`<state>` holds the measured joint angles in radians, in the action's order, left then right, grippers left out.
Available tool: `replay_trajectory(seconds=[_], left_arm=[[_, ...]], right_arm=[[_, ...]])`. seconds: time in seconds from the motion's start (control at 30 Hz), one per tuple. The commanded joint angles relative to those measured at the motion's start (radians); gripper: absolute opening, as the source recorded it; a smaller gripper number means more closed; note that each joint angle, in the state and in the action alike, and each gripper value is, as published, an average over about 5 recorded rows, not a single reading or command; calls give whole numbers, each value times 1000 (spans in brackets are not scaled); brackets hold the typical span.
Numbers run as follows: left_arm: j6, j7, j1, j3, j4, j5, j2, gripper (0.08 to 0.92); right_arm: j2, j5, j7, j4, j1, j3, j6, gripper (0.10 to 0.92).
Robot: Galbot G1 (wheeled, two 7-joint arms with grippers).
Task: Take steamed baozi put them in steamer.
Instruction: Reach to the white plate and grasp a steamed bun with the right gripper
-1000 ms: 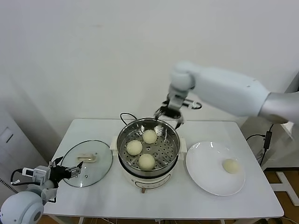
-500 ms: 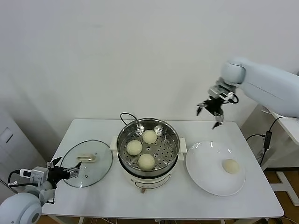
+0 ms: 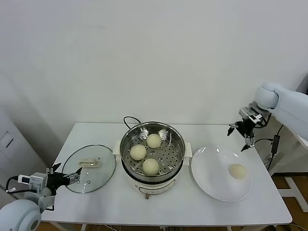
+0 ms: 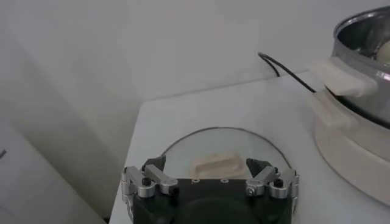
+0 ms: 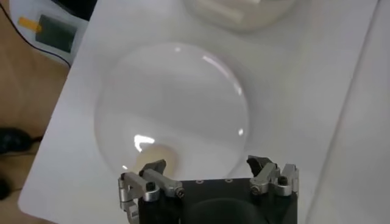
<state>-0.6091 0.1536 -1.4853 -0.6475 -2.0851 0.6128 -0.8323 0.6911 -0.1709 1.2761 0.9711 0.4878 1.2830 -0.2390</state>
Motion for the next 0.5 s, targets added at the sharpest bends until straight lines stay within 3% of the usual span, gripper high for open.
replay_trajectory(seconds=[0.03,0.5], left_arm=[[-2,0,-2,-5,0,1,-1,823],[-6,1,2,1,-5,2,0,823]], right_arm=[[-44,66,-27,-39,-156,-95,15,823],[-46,108,-111,-59,-342,-237,33,823]])
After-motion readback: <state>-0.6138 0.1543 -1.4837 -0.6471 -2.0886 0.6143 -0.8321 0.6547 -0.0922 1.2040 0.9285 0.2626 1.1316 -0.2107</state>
